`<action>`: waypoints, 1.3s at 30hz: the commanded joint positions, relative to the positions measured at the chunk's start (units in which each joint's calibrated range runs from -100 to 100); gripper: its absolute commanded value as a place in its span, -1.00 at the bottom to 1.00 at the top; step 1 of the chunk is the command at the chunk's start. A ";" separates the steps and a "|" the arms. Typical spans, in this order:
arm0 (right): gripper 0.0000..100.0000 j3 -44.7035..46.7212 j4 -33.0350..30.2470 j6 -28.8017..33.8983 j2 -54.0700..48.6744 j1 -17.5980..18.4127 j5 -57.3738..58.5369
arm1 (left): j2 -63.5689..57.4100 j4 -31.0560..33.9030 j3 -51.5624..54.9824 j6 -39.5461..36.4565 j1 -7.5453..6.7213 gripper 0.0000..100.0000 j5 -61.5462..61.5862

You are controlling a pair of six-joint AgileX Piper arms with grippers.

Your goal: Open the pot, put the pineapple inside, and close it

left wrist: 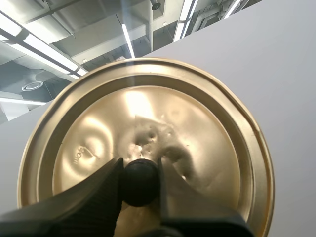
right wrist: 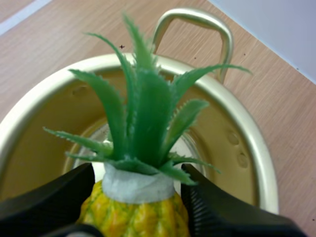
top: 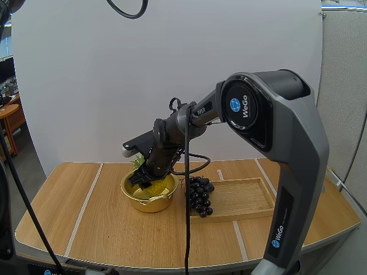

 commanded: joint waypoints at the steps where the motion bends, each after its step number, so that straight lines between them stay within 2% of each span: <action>1: -1.00 -0.30 -0.37 -0.69 1.35 0.06 -0.73 | -0.47 0.07 -0.50 -0.27 0.04 -1.00 -2.03; 5: -1.00 -0.30 -0.02 -2.94 2.85 0.06 0.20 | -0.47 0.07 -0.50 -0.27 0.04 -1.00 -2.03; 6: -0.78 -0.30 -0.02 -2.94 2.85 0.06 0.17 | -0.47 0.07 -0.50 -0.27 0.04 -1.00 -2.03; 7: -0.47 -0.30 -0.02 -2.94 2.85 0.06 0.17 | -0.47 0.07 -0.50 -0.27 0.04 -1.00 -2.03; 8: -0.06 -0.30 -0.02 -2.94 2.85 0.06 0.17 | -0.47 0.07 -0.50 -0.27 0.04 -1.00 -2.03; 10: 0.97 -0.30 -0.02 -2.60 2.85 0.06 -0.72 | -0.47 0.07 -0.50 -0.27 0.04 -1.00 -2.03; 19: 1.00 -0.41 0.50 -1.45 -2.82 0.06 0.45 | -0.47 0.07 -0.50 -0.27 0.04 -1.00 -2.03; 39: 1.00 -0.41 0.50 0.83 -42.55 0.06 24.39 | -0.47 0.07 -0.50 -0.27 0.04 -1.00 -2.03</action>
